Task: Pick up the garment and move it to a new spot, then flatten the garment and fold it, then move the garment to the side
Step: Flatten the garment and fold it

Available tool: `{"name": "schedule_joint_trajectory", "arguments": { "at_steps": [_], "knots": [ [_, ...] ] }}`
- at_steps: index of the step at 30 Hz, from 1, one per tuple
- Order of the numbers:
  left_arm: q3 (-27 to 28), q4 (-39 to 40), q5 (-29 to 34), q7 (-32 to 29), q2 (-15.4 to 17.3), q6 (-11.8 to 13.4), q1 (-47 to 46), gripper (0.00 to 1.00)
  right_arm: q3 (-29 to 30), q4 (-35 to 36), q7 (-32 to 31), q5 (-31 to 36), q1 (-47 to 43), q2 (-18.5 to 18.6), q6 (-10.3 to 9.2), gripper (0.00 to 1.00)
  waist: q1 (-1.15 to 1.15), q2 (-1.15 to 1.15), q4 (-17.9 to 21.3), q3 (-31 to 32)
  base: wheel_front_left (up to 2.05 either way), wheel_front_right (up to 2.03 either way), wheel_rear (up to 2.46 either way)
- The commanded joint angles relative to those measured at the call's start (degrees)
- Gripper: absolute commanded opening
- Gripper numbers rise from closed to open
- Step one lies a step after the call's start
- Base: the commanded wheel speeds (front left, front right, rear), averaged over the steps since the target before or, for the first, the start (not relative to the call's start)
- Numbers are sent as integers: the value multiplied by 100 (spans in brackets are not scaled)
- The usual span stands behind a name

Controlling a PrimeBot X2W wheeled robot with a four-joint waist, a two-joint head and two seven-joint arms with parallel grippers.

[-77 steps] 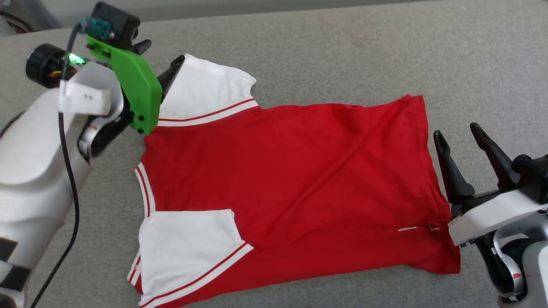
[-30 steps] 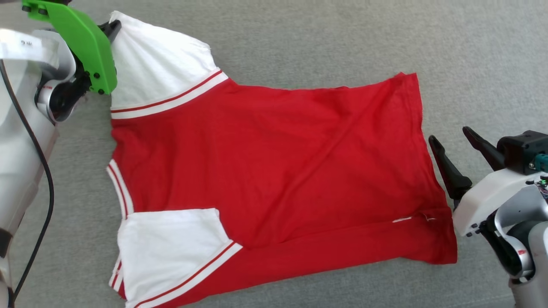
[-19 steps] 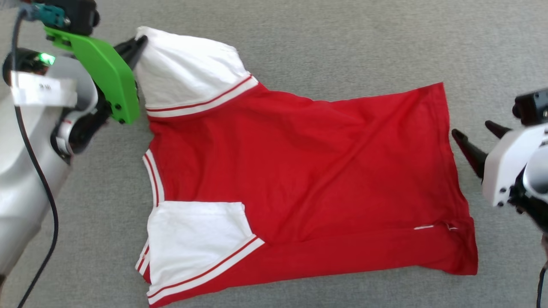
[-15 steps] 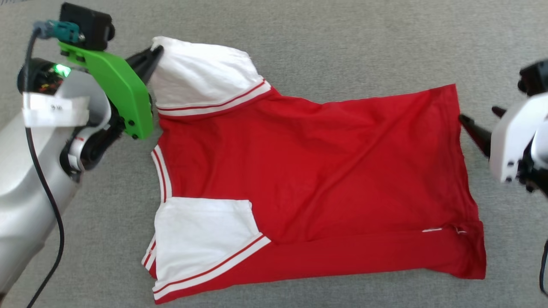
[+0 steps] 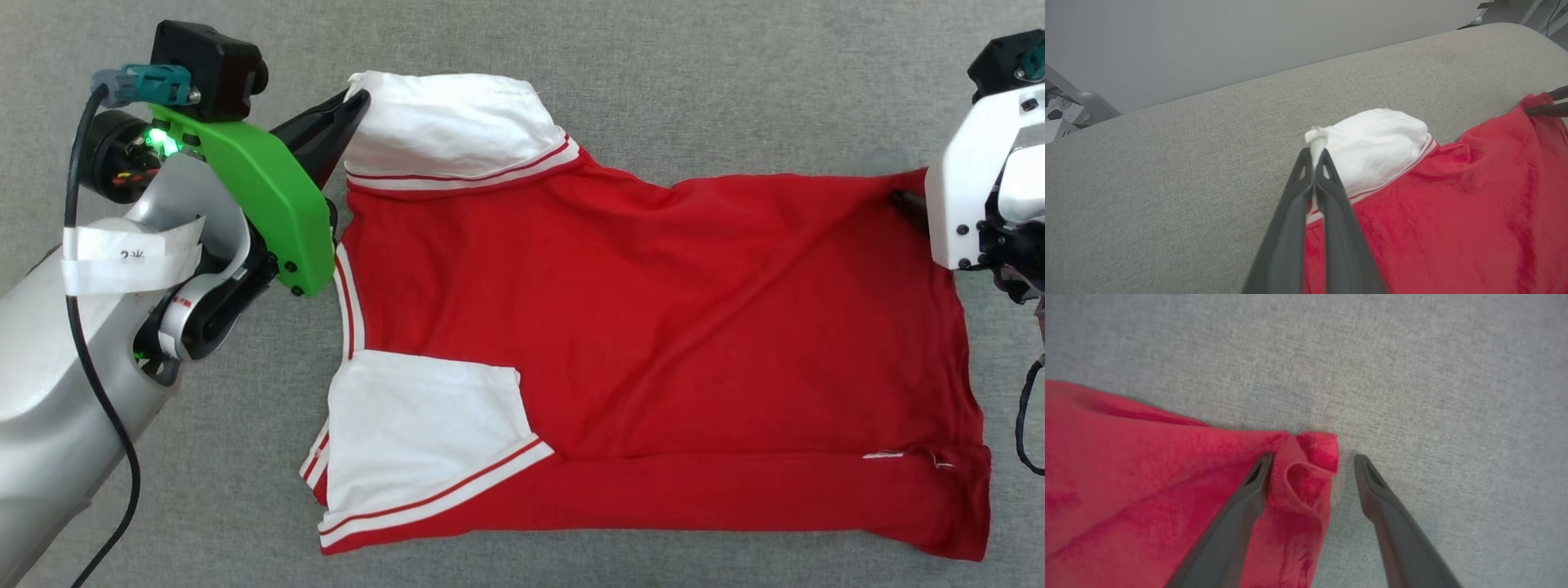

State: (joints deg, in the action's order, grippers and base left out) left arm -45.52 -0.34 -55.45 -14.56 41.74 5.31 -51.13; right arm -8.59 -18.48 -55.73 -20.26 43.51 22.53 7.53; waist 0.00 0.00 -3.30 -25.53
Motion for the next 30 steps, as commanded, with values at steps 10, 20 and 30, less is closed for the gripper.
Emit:
{"name": "schedule_joint_trajectory", "arguments": {
  "at_steps": [10, 20, 30],
  "knots": [
    [-1, -188, 27, 141, -91, -64, -25, 0, -447, -635, 276, -214, -46, 82, -4, 35, 0, 0, -182, -244, 0, 0, 0],
    [26, -684, -66, 335, -179, -136, 75, 0, -499, -770, 946, -729, -103, 212, -4, 0, 0, 0, -148, 11, 0, 0, 0],
    [-43, -995, -218, 462, -208, -151, 469, 0, -290, -619, 2325, -1372, -562, 350, -4, 0, 0, 0, -72, 666, 0, 0, 0]
  ]
}}
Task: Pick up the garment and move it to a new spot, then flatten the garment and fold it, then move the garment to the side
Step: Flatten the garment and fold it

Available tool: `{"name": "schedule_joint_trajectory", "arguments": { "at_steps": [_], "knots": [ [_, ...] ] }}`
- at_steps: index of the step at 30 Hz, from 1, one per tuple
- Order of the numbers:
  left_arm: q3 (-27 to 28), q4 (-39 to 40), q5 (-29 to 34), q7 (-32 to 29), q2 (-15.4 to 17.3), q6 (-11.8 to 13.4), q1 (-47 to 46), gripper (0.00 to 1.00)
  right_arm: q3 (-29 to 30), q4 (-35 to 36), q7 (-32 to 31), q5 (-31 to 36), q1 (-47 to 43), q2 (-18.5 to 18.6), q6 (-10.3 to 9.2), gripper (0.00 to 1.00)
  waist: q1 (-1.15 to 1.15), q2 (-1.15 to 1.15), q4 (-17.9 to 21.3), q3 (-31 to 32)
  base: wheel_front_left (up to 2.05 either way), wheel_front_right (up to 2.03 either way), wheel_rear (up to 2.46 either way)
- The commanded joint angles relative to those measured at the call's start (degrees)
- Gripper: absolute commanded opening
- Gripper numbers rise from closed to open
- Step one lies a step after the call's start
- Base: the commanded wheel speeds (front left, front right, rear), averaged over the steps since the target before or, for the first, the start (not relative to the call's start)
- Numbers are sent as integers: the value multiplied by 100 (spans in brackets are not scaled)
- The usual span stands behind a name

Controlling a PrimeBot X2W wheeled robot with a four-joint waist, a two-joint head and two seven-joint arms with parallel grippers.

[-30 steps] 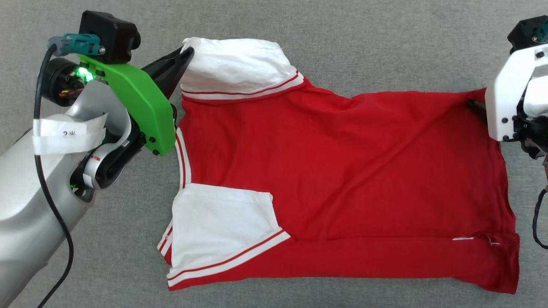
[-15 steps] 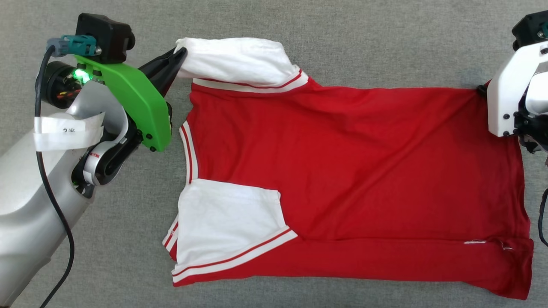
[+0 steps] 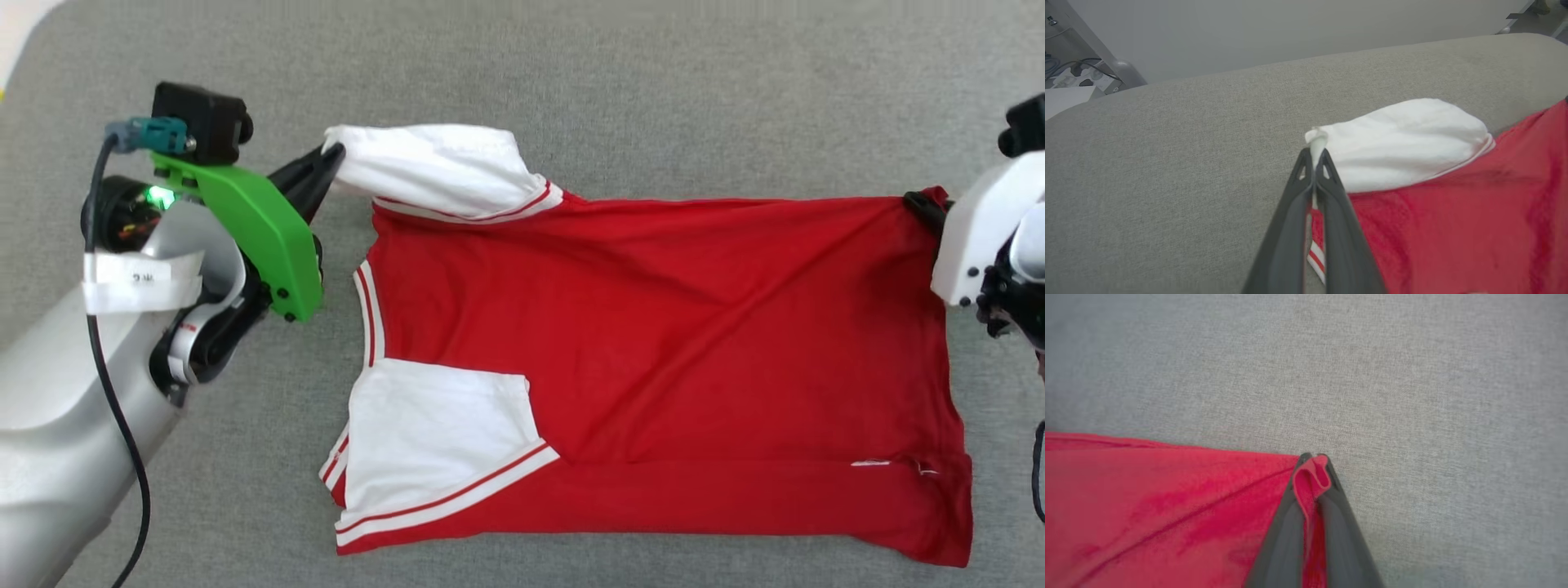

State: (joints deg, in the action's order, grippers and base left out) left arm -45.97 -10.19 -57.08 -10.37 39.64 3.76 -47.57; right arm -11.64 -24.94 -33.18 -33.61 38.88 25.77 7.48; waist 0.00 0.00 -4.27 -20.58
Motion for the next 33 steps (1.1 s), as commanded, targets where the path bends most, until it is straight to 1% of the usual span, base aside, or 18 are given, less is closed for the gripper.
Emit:
{"name": "schedule_joint_trajectory", "arguments": {
  "at_steps": [1, 4, 10, 18, 21, 26, 30, 33],
  "knots": [
    [-8, -8, -68, 54, 4, 12, 165, 0, 40, 40, 190, -78, -165, 36, 1, 0, 0, 0, 25, 229, 0, 0, 0],
    [-38, 41, -113, 101, 22, 59, 371, 0, 118, 86, 595, -241, -410, 48, 1, 0, 0, 0, 19, 410, 0, 0, 0],
    [-123, 254, -245, 188, 62, 210, 914, 0, 193, 312, 1199, -453, -1086, 50, 1, 0, 0, 0, -27, 757, 0, 0, 0],
    [-173, 580, -525, 416, 187, 482, 1851, 0, 260, 879, 1631, -682, -2179, 41, 1, 0, 0, 0, -60, 1077, 0, 0, 0],
    [-207, 680, -631, 501, 236, 565, 2217, 0, 247, 1061, 1693, -786, -2537, 59, 1, 0, 0, 0, -68, 1183, 0, 0, 0],
    [-325, 714, -720, 538, 259, 626, 2620, 0, 119, 1301, 1640, -828, -2932, 159, 1, 0, 0, 0, -74, 1258, 0, 0, 0],
    [-401, 637, -796, 568, 161, 640, 2818, 0, -113, 1475, 1572, -823, -3169, 352, 1, 0, 0, 0, -76, 1310, 0, 0, 0],
    [-471, 525, -855, 562, 109, 601, 2956, 0, -289, 1554, 1581, -780, -3293, 546, 1, 0, 0, 0, -73, 1364, 0, 0, 0]
  ]
}}
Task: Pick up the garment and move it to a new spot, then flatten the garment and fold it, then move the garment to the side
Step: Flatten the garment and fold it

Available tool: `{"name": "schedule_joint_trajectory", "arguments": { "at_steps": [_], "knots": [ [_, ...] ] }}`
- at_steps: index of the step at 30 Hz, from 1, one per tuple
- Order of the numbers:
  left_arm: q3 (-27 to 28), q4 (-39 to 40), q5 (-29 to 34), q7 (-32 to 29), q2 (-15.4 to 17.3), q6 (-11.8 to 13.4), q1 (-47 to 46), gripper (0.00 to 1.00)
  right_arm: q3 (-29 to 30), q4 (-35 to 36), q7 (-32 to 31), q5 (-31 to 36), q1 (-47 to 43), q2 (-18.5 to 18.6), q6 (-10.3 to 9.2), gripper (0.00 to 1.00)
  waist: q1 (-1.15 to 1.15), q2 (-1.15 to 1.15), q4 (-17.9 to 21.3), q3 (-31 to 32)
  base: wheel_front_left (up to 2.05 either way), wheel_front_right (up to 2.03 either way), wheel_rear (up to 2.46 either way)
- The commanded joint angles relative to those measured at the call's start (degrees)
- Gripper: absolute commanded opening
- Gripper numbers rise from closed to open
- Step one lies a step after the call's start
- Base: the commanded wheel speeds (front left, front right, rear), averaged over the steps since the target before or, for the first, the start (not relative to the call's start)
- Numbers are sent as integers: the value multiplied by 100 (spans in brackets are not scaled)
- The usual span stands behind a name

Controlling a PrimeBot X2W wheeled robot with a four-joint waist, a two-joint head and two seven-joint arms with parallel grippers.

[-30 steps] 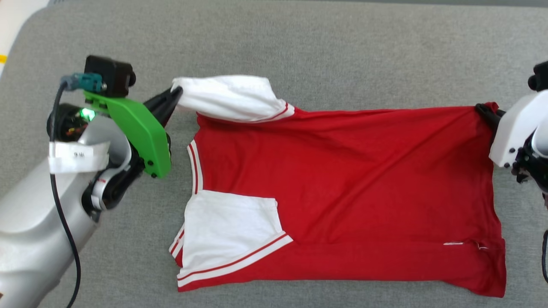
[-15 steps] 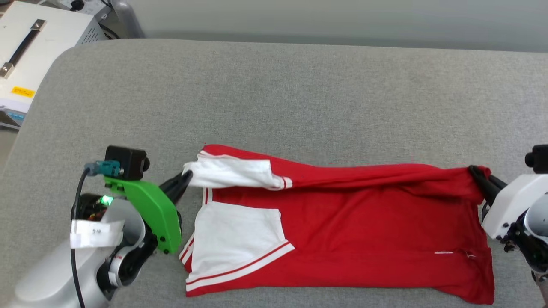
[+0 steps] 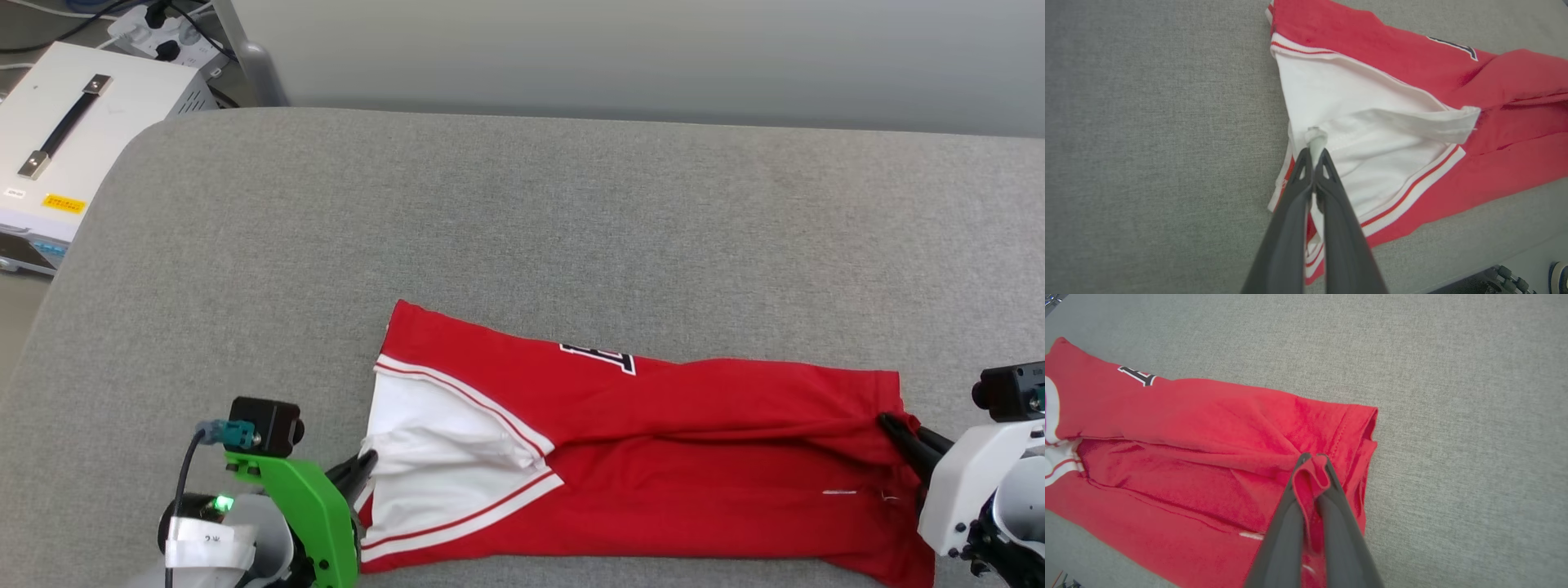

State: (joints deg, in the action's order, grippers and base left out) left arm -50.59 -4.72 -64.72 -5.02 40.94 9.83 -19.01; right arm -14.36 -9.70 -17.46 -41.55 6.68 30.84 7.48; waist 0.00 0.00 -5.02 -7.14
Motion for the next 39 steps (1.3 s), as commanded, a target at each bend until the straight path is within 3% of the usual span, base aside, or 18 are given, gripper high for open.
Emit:
{"name": "schedule_joint_trajectory", "arguments": {
  "at_steps": [1, 6, 12, 13, 14, 15, 22, 29, 39],
  "knots": [
    [-21, -54, -103, 34, -28, -19, 133, 0, -67, 47, 17, 20, -105, 87, 1, 0, 0, 0, 4, 33, 0, 0, 0],
    [-73, -275, -146, 76, -89, -87, 246, 0, -437, 18, 145, 317, -257, 450, 1, 0, 0, 0, -8, 103, 0, 0, 0],
    [-321, -486, -35, -94, -181, -138, 283, 0, -718, -125, 275, 341, -321, 477, 1, 0, 0, 0, -2, 125, 0, 0, 0],
    [-370, -548, 7, -114, -200, -126, 284, 0, -760, -151, 287, 340, -319, 469, 1, 4, 0, 0, 3, 127, 0, 0, 0],
    [-410, -595, 50, -122, -217, -119, 282, 33, -779, -178, 295, 331, -319, 458, 1, 84, 0, 0, 8, 129, 0, 0, 0],
    [-446, -649, 100, -105, -246, -114, 277, 100, -778, -226, 285, 296, -320, 429, 1, 100, 0, 0, 14, 133, 0, 0, 0],
    [-378, -865, 155, 240, -434, -100, 290, 100, -678, -221, 147, 168, -337, 371, 1, 100, 0, 0, 50, 276, 0, 0, 0],
    [-24, -645, 204, 921, -451, 48, 288, 100, 46, 172, -454, 17, -440, 105, 1, 100, 0, 0, 41, 360, 0, 0, 0],
    [343, -427, 975, 1917, -520, 378, 168, 100, 1601, 53, -1676, 737, -521, -949, 1, 100, 0, 0, -127, 182, 0, 0, 0]
  ]
}}
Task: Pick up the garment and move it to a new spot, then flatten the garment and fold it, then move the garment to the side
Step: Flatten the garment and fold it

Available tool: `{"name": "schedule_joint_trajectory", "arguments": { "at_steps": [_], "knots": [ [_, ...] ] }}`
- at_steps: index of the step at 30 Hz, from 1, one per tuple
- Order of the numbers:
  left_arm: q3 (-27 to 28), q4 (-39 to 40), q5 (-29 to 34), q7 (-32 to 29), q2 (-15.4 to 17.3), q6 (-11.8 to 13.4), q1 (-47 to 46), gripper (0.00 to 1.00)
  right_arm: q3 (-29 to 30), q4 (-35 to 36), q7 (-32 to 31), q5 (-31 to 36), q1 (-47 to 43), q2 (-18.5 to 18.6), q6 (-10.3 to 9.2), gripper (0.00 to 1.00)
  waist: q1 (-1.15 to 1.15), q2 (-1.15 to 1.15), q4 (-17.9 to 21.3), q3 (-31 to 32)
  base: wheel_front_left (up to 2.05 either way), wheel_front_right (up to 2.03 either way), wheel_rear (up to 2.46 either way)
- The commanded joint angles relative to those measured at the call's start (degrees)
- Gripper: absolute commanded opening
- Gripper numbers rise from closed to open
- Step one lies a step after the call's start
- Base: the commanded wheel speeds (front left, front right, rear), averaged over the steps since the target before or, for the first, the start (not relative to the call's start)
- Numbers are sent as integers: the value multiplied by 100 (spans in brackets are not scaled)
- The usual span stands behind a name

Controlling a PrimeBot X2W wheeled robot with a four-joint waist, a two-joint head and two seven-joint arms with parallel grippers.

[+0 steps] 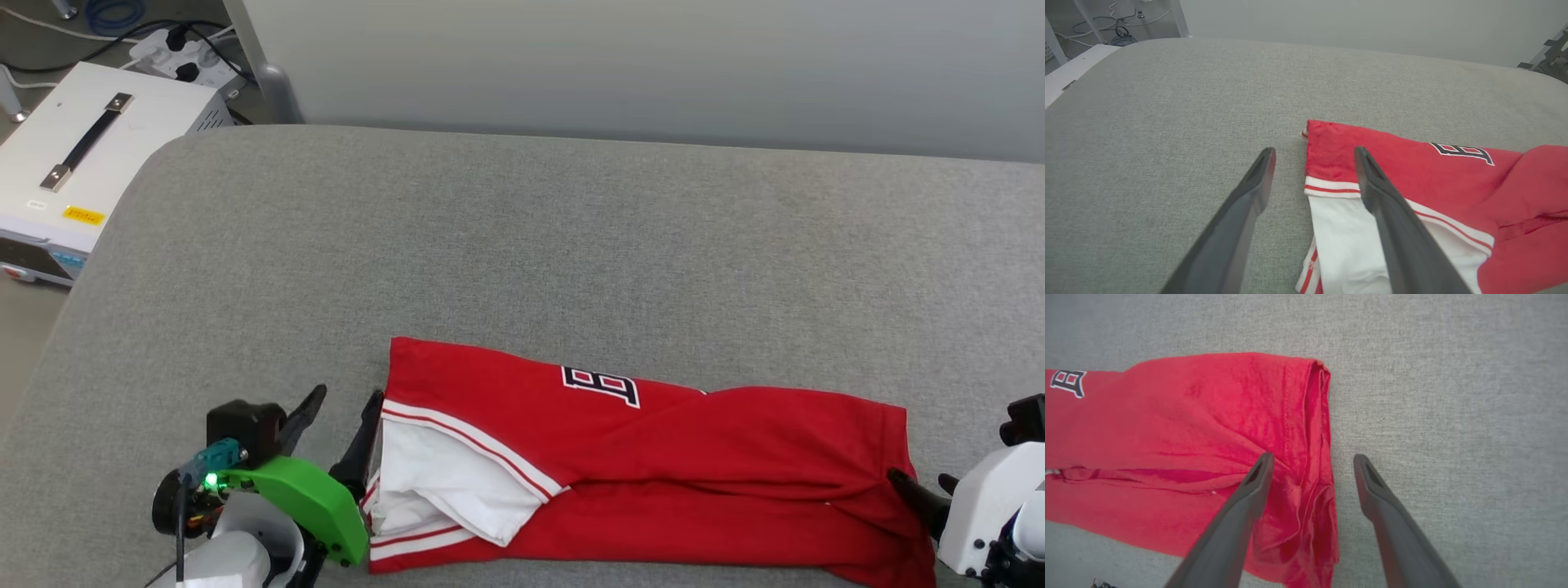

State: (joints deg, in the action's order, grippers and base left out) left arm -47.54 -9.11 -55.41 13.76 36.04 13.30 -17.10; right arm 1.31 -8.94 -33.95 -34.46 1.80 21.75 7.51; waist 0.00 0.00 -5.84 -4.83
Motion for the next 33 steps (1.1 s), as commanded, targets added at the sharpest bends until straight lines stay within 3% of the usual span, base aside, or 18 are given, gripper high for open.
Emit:
{"name": "schedule_joint_trajectory", "arguments": {
  "at_steps": [1, 10, 21, 22, 23, 25, 33],
  "knots": [
    [140, 30, 113, 77, -71, 56, -1, 100, 184, -62, -128, 89, -25, -173, -2, 100, 0, 0, -68, -79, 0, 0, 0],
    [943, 95, 723, 122, -337, -59, 362, 100, 851, -433, -611, 489, -58, -790, -2, 100, 0, 0, -246, -254, 0, 0, 0],
    [1334, -82, 1028, 123, -547, -313, 498, 100, 371, -672, -758, 86, -59, -1285, -2, 100, 0, 0, -227, -334, 0, 0, 0],
    [1344, -99, 1041, 123, -558, -325, 496, 100, 339, -693, -742, 77, -52, -1295, -2, 95, 0, 0, -220, -332, 0, 0, 0],
    [1356, -117, 1055, 123, -569, -338, 493, 100, 306, -718, -724, 73, -43, -1296, -2, 48, 0, 0, -211, -331, 0, 0, 0],
    [1375, -143, 1074, 123, -585, -359, 487, 100, 285, -756, -649, 103, -13, -1270, -2, 0, 0, 0, -197, -324, 0, 0, 0],
    [1426, -228, 1113, 123, -634, -410, 558, 100, 446, -875, -167, 226, 71, -973, -2, 0, 0, 0, -138, -215, 0, 0, 0]
  ]
}}
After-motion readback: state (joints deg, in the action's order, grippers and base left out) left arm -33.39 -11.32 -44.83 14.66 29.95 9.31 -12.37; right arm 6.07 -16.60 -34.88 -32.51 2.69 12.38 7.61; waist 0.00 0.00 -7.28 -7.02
